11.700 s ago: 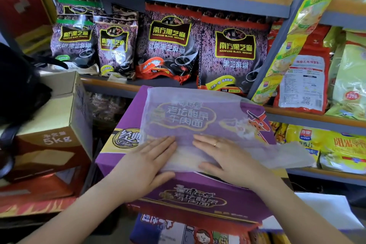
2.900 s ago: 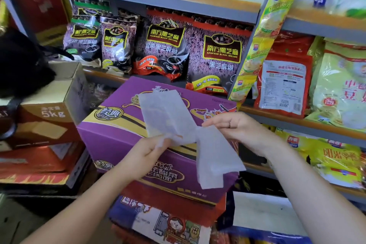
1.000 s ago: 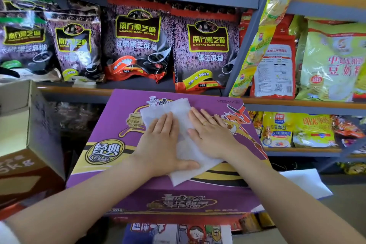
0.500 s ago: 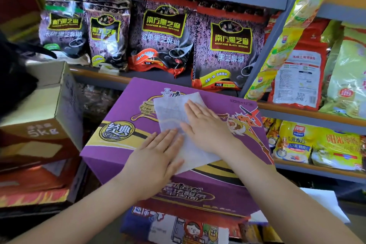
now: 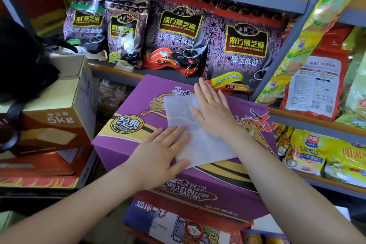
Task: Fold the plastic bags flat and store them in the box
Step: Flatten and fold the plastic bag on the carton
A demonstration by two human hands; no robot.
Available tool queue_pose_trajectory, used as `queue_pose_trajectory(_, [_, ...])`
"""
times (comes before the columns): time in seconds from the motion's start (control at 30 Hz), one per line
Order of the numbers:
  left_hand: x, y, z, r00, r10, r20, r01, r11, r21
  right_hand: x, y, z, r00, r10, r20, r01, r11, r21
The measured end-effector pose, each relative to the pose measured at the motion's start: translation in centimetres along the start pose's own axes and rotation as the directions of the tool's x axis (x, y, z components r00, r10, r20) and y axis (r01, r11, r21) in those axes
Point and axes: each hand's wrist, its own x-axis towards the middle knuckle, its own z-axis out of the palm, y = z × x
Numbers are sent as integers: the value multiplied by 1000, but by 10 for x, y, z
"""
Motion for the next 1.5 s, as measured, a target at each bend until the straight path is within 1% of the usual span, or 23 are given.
queue_pose_trajectory(0.07, [0, -1, 0, 1000, 15, -5, -15, 1000, -22, -34, -3, -11, 993, -113, -16, 114, 993, 35])
queue_pose_trajectory(0.17, [3, -2, -3, 999, 31, -32, -33, 998, -61, -78, 7, -20, 979, -195, 58, 195, 981, 17])
queue_pose_trajectory(0.27, [5, -2, -6, 997, 45, -59, -50, 995, -85, -102, 26, -22, 964, -205, 171, 205, 979, 16])
queue_pose_trajectory(0.33, [5, -2, -6, 997, 46, -66, -52, 995, -89, -108, 35, -21, 954, -209, 213, 209, 978, 22])
queue_pose_trajectory(0.47, [6, -1, -8, 993, 52, -107, -62, 993, -97, -105, 38, -26, 949, -226, 221, 217, 974, 63])
queue_pose_trajectory(0.53, [6, -2, -10, 989, 68, -129, -81, 992, -101, -102, 38, -31, 941, -244, 234, 240, 970, 45])
queue_pose_trajectory(0.6, [5, -5, -11, 989, 76, -129, -91, 989, -117, -99, 39, -30, 943, -225, 245, 223, 974, 39])
queue_pose_trajectory(0.63, [4, -6, -11, 990, 77, -119, -93, 986, -136, -98, 40, -26, 956, -201, 215, 190, 979, 73])
queue_pose_trajectory(0.7, [3, -6, -10, 991, 84, -100, -101, 978, -181, -94, 41, -20, 986, -132, 105, 104, 966, 235])
queue_pose_trajectory(0.77, [1, -6, -8, 991, 81, -108, -104, 970, -221, -92, 41, -17, 997, -69, 21, 54, 911, 408])
queue_pose_trajectory(0.8, [0, -7, -7, 989, 74, -124, -104, 962, -252, -92, 40, -17, 999, -41, -8, 40, 884, 466])
queue_pose_trajectory(0.87, [-1, -9, -9, 984, 42, -173, -101, 932, -349, -93, 34, -19, 999, 6, -47, 21, 840, 542])
queue_pose_trajectory(0.9, [-1, -9, -10, 980, 12, -199, -97, 901, -422, -94, 29, -21, 996, 24, -81, 27, 821, 570])
queue_pose_trajectory(0.97, [-2, -6, -14, 965, -91, -244, -73, 805, -589, -96, 21, -23, 987, 59, -146, 48, 770, 636])
queue_pose_trajectory(1.03, [-2, -2, -12, 940, -229, -251, -14, 712, -702, -97, 14, -26, 985, 86, -152, 42, 728, 684])
queue_pose_trajectory(1.1, [0, 3, -8, 915, -331, -230, 58, 672, -739, -92, 11, -27, 988, 117, -99, -16, 720, 694])
queue_pose_trajectory(1.17, [4, 6, -7, 892, -391, -226, 116, 681, -723, -84, 9, -25, 983, 184, -12, -135, 762, 634])
queue_pose_trajectory(1.23, [11, 8, -7, 879, -425, -217, 181, 717, -673, -74, 7, -20, 954, 299, 12, -255, 790, 557])
queue_pose_trajectory(1.3, [19, 9, -11, 871, -438, -221, 229, 762, -606, -67, 6, -14, 916, 401, -18, -336, 790, 513])
queue_pose_trajectory(1.37, [27, 11, -15, 874, -436, -213, 276, 809, -519, -64, 6, -10, 882, 466, -72, -372, 781, 502])
queue_pose_trajectory(1.43, [34, 10, -18, 881, -438, -179, 347, 855, -386, -64, 7, -8, 859, 487, -155, -358, 789, 499])
queue_pose_trajectory(1.5, [39, 13, -21, 889, -435, -145, 391, 884, -256, -65, 7, -8, 845, 480, -233, -345, 825, 447])
